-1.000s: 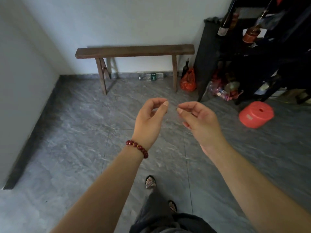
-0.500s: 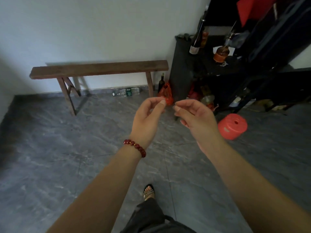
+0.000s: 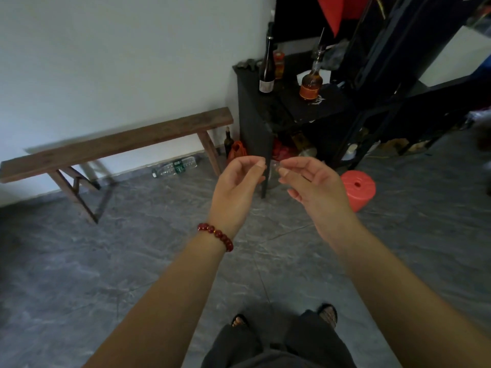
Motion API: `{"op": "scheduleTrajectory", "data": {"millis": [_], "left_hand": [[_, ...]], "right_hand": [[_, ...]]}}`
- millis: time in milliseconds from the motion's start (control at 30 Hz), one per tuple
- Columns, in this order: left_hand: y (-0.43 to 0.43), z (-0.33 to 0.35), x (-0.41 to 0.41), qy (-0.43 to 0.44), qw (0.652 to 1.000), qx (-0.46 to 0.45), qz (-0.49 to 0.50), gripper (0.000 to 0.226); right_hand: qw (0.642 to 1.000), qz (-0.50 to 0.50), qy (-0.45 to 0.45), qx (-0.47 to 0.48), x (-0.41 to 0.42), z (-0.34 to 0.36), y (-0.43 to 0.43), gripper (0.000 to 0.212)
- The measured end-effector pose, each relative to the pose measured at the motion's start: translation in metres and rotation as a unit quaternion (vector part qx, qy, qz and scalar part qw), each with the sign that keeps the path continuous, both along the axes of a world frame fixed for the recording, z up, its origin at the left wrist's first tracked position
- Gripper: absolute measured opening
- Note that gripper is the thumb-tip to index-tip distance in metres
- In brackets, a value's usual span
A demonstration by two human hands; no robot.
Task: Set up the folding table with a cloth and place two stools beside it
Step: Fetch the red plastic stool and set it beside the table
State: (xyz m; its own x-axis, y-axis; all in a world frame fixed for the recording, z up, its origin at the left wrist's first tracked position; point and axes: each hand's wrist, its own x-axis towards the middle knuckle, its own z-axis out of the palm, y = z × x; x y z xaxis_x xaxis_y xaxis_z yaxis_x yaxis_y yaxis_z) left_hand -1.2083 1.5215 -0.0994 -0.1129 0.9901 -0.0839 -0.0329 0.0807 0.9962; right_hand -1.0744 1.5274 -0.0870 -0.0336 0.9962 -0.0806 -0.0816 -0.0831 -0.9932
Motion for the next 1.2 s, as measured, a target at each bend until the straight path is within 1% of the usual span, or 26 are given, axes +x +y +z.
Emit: {"op": "scheduleTrajectory", "data": {"millis": [200,333,467,667,767,867,933,1067,1200], "left_hand": [[0.044,-0.004,0.063,0.015,1.0,-0.001,0.001,0.012],[0.078,0.0,0.12,0.014,1.0,0.017,-0.001,0.009],[0.121,0.004,0.184,0.036,0.999,0.033,-0.007,0.008],[0.171,0.01,0.273,0.011,0.999,0.03,0.007,0.009],[0.191,0.013,0.298,-0.022,1.0,0.006,0.009,0.009],[0.215,0.015,0.314,-0.026,1.0,-0.015,0.002,0.01],[0.235,0.016,0.321,-0.045,0.999,-0.027,0.004,0.011],[0.286,0.016,0.335,-0.044,0.999,-0.014,0.012,0.011],[0.355,0.018,0.355,-0.041,0.999,-0.012,0.011,0.011]], "right_hand": [[1.0,-0.002,0.008,0.003,0.059,-0.002,0.042,0.013],[1.0,-0.001,0.003,0.005,0.116,0.001,0.08,0.012],[1.0,0.004,0.018,0.013,0.181,0.007,0.121,0.014],[0.999,-0.021,-0.005,0.032,0.269,0.016,0.168,0.015],[0.999,-0.026,-0.005,0.03,0.296,0.016,0.19,0.014],[0.999,-0.025,-0.01,0.024,0.314,0.011,0.216,0.015],[1.0,-0.019,-0.015,0.014,0.321,0.007,0.237,0.016],[1.0,-0.005,-0.021,0.021,0.336,0.007,0.288,0.016],[0.999,-0.015,-0.021,0.031,0.358,0.012,0.353,0.015]]}}
